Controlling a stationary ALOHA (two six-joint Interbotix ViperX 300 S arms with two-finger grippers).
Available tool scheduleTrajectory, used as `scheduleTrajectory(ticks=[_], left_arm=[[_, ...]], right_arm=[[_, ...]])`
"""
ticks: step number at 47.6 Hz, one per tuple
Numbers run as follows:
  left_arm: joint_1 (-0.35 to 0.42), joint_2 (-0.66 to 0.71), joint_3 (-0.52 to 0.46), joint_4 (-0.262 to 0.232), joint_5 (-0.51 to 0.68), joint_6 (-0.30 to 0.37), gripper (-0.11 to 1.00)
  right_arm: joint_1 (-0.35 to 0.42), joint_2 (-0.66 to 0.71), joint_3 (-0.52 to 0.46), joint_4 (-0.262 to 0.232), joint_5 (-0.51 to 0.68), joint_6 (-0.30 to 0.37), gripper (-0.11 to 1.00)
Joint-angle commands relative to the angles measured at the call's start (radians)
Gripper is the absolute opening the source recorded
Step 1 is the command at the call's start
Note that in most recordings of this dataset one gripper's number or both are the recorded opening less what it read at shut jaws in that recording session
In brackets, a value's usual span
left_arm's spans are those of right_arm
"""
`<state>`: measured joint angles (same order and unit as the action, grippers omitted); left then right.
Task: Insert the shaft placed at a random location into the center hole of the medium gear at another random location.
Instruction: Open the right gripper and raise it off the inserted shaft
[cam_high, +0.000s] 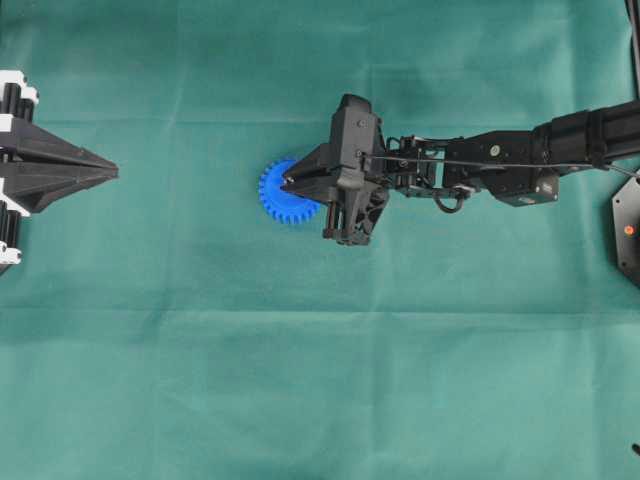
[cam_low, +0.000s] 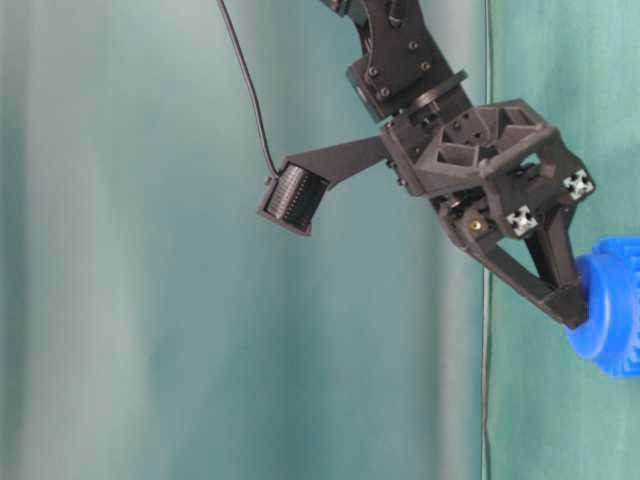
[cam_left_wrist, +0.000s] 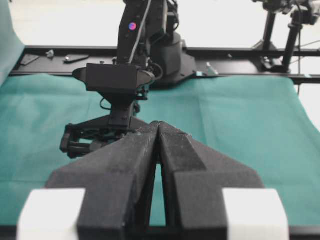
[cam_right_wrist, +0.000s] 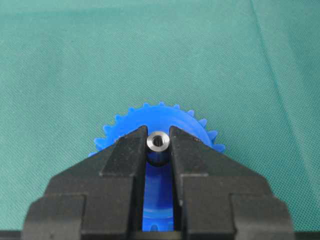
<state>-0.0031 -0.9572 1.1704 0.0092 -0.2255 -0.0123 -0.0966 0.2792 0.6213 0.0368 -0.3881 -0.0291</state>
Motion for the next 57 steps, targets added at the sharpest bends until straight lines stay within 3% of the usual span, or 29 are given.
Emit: scheduleTrajectory(ticks=[1, 15, 18, 26, 29, 57], left_arm=[[-0.002, 0.006, -0.014, 0.003, -0.005, 0.0, 0.0], [-0.002, 0.006, -0.014, 0.003, -0.005, 0.0, 0.0], [-0.003, 0.006, -0.014, 0.003, -0.005, 0.0, 0.0], [-0.002, 0.006, -0.014, 0.003, 0.0, 0.0, 0.0], [-0.002, 0.006, -0.014, 0.003, 0.0, 0.0, 0.0], [-0.003, 0.006, -0.014, 0.003, 0.0, 0.0, 0.0]], right_arm=[[0.003, -0.014, -0.011, 0.003, -0.005, -0.002, 0.13], [0.003, -0.015, -0.011, 0.003, 0.005, -0.002, 0.17], [0.003, -0.018, -0.011, 0.003, 0.009, -0.002, 0.29], [0.006, -0.055, -0.012, 0.003, 0.034, -0.002, 0.78], [0.008, -0.077, -0.011, 0.005, 0.041, -0.002, 0.88], [0.009, -0.298, -0.009, 0.0, 0.167, -0.008, 0.85]])
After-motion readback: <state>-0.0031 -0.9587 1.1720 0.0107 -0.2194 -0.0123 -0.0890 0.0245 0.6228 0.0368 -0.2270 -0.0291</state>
